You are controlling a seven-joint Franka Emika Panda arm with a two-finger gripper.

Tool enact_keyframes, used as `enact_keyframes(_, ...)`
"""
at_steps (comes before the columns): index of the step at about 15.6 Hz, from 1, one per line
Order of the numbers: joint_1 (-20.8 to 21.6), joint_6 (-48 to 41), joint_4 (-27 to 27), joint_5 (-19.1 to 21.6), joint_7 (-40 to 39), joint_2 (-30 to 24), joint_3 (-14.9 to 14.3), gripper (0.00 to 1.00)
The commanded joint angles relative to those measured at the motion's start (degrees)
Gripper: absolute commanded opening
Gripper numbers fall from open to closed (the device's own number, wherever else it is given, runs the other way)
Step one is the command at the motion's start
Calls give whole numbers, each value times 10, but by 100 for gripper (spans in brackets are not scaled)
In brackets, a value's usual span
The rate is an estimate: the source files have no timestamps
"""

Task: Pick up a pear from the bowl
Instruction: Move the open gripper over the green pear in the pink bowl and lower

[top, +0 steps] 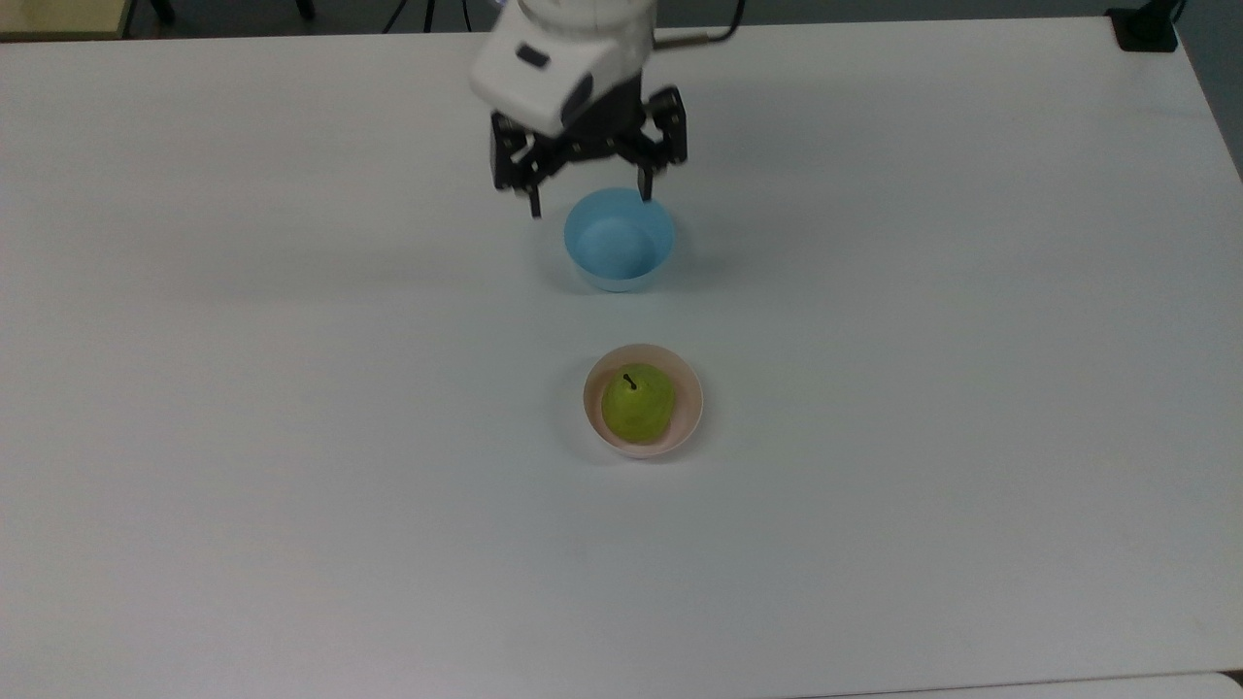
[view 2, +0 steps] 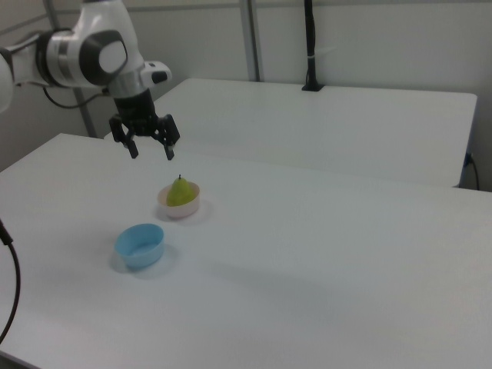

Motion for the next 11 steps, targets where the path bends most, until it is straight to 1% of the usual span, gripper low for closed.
enact_keyframes(1, 13, 64, 8, 3, 34, 48, -3, 100)
enact_keyframes(11, 24, 184, 8, 1, 37, 135, -3, 100)
